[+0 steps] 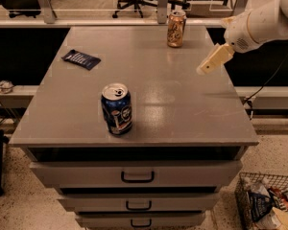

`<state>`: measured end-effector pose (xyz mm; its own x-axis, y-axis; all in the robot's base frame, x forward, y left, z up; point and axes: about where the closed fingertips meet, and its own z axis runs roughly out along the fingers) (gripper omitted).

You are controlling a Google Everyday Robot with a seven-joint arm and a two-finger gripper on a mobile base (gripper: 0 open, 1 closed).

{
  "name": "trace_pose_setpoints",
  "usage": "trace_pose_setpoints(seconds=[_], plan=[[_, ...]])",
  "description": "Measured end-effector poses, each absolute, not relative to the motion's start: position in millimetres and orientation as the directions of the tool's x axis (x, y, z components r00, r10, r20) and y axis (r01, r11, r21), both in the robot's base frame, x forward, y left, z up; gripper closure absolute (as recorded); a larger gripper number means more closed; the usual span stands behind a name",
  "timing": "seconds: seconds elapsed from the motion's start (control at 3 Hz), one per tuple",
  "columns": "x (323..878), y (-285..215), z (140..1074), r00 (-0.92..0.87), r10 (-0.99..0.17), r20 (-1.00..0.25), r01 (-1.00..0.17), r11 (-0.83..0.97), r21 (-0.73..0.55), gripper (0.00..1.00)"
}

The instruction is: Knock orange can over

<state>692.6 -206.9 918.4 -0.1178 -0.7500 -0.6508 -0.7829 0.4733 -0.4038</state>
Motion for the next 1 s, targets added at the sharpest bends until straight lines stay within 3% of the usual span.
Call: trace_pose_setpoints(seconds=[1.0], plan=[[796, -194, 928, -0.022, -0.551, -0.835, -0.652, 0.641, -0.405, 0.0]])
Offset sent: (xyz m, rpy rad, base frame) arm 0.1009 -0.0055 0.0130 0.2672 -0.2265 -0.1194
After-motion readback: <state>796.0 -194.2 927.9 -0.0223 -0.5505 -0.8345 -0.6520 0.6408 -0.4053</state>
